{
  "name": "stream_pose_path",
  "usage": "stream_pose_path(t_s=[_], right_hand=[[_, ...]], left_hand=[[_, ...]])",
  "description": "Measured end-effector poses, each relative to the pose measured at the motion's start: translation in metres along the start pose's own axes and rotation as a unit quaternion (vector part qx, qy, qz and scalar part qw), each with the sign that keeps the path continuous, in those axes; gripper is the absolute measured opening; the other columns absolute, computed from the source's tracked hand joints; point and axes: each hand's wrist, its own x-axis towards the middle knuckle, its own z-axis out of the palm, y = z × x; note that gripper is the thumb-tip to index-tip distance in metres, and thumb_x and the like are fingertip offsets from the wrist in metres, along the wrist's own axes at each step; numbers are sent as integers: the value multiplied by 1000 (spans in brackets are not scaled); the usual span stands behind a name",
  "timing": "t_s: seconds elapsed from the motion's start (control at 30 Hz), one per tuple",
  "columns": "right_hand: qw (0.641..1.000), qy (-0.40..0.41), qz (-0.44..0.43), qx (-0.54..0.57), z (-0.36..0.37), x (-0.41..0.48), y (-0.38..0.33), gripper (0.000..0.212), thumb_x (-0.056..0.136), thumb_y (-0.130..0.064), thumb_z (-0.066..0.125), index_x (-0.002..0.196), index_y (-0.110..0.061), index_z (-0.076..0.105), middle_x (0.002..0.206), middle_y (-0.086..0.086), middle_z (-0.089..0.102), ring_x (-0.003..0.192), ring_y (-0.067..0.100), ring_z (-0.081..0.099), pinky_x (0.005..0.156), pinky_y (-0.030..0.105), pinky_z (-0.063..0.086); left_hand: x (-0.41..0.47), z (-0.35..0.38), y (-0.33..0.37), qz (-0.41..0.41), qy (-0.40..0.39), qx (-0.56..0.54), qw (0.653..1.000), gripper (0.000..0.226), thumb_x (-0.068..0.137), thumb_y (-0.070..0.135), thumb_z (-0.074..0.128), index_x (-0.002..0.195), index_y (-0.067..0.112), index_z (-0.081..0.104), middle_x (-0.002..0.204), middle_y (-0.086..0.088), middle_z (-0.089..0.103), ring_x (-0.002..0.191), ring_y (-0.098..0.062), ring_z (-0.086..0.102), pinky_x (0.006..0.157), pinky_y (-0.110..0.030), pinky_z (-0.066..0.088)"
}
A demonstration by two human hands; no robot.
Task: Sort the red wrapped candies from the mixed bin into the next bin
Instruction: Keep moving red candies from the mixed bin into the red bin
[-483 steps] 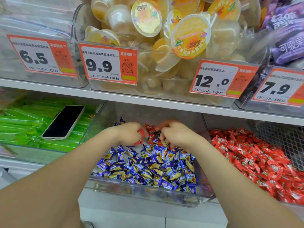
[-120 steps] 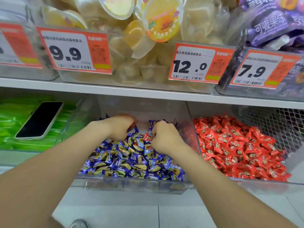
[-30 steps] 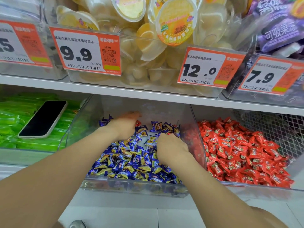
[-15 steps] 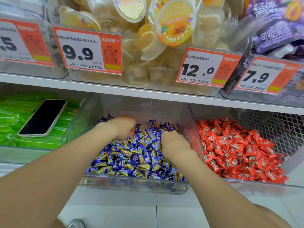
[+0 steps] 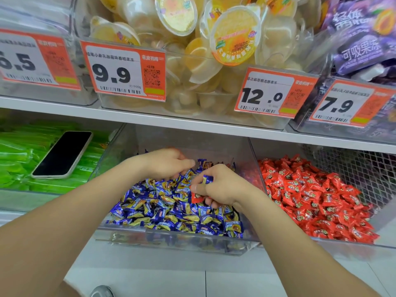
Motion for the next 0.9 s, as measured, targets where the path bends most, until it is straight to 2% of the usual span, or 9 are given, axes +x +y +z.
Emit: stream_pose_path(t_s=[0.17, 0.3, 0.43, 0.5, 0.6, 0.7, 0.77, 0.83, 0.9], right_hand=[[1000, 6, 22, -5, 7, -11, 4, 27, 105, -34, 66, 111, -8, 61, 66, 8, 62, 39, 12, 49, 41, 21, 43], [999, 34, -20, 13, 12, -29, 0, 14, 102, -32, 69, 99, -19, 73, 92, 18, 75, 47, 15, 57, 40, 23, 43], [985, 147, -45, 76, 2, -40, -6, 14, 104, -28, 61, 99, -20, 71, 84, 5, 73, 43, 11, 60, 41, 24, 43], [972, 186, -49, 133, -10, -47, -6, 12, 105, -25, 59, 99, -18, 69, 89, 10, 75, 42, 9, 57, 43, 24, 44], [953, 220, -61, 200, -41, -63, 6, 15, 105, -18, 61, 99, -17, 74, 81, 14, 73, 40, 4, 49, 41, 20, 40], [941, 318, -71, 97, -77, -73, 32, 20, 100, -21, 62, 90, -22, 79, 66, -5, 69, 50, 3, 55, 55, 24, 41], [941, 334, -55, 7, -97, -77, 50, 21, 99, -20, 57, 93, -26, 76, 63, -9, 63, 52, 9, 54, 56, 26, 40], [954, 297, -36, -12, -113, -80, 65, 25, 99, -14, 54, 105, -28, 74, 74, -6, 69, 56, 13, 60, 54, 28, 46], [961, 275, -33, -5, -125, -85, 78, 33, 97, -9, 55, 116, -28, 75, 99, -2, 77, 82, 17, 73, 76, 35, 58]], left_hand=[[-11, 7, 5, -26, -39, -174, 984, 38, 104, 47, 60, 100, 11, 73, 76, -2, 74, 60, -14, 65, 45, -23, 42], [-14, 10, 16, -54, -11, -258, 964, 38, 106, 42, 59, 100, 8, 75, 76, -2, 70, 58, -12, 60, 46, -25, 40], [-17, 11, 29, -110, 24, -424, 899, 21, 102, 23, 50, 98, 10, 65, 81, -8, 63, 61, -19, 55, 50, -27, 41], [-22, 14, 40, -102, 22, -482, 870, 15, 97, 12, 47, 103, 7, 60, 84, -10, 58, 65, -19, 52, 53, -31, 41], [-34, 30, 63, -41, 24, -421, 906, 19, 102, 5, 50, 115, 12, 60, 100, -12, 58, 76, -19, 55, 58, -33, 44], [-54, 52, 93, 76, 60, -245, 965, 16, 107, 20, 54, 118, 31, 58, 96, 2, 62, 65, -2, 56, 60, -22, 46], [-64, 64, 117, 183, 101, -129, 969, 18, 107, 22, 53, 119, 37, 52, 98, 13, 57, 65, 4, 50, 63, -15, 40], [-68, 76, 141, 261, 113, -49, 958, 23, 107, 16, 52, 122, 33, 48, 108, 14, 51, 81, 12, 48, 74, -8, 36], [-59, 87, 160, 306, 108, -7, 946, 27, 104, 10, 53, 123, 29, 48, 117, 11, 48, 99, 10, 45, 85, -2, 30]])
